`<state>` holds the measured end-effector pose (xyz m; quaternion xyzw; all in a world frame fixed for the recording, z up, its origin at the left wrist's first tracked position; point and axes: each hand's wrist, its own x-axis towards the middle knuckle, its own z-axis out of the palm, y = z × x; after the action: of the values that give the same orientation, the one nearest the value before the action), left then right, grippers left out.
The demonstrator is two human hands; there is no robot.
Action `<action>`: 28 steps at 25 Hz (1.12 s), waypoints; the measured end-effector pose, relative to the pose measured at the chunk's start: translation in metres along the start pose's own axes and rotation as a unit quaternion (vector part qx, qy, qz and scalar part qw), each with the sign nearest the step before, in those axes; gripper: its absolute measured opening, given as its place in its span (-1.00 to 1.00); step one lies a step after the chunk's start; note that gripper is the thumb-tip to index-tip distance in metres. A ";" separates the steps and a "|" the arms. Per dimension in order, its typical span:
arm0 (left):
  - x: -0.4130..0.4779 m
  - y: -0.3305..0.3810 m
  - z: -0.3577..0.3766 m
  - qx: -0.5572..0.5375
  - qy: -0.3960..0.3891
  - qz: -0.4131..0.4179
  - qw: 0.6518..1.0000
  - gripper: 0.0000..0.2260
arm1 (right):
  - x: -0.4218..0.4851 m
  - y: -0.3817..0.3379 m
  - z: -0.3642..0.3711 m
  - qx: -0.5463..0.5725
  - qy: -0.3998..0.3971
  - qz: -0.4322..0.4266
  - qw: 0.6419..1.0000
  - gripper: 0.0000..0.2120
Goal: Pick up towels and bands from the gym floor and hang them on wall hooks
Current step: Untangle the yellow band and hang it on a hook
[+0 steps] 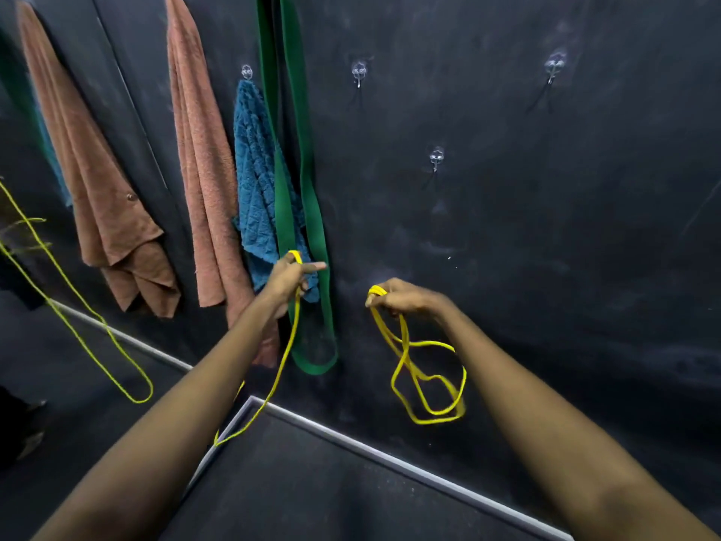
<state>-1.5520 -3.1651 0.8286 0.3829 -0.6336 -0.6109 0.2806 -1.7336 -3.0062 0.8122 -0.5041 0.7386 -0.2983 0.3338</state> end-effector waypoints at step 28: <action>-0.007 0.080 0.029 -0.071 -0.108 0.094 0.987 -0.73 | -0.020 -0.080 -0.071 0.126 0.155 -0.126 0.972 -0.75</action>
<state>-1.5830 -3.1462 0.9054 0.2323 -0.6484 -0.6629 0.2936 -1.7404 -3.0048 0.9207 -0.4945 0.6682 -0.5033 0.2359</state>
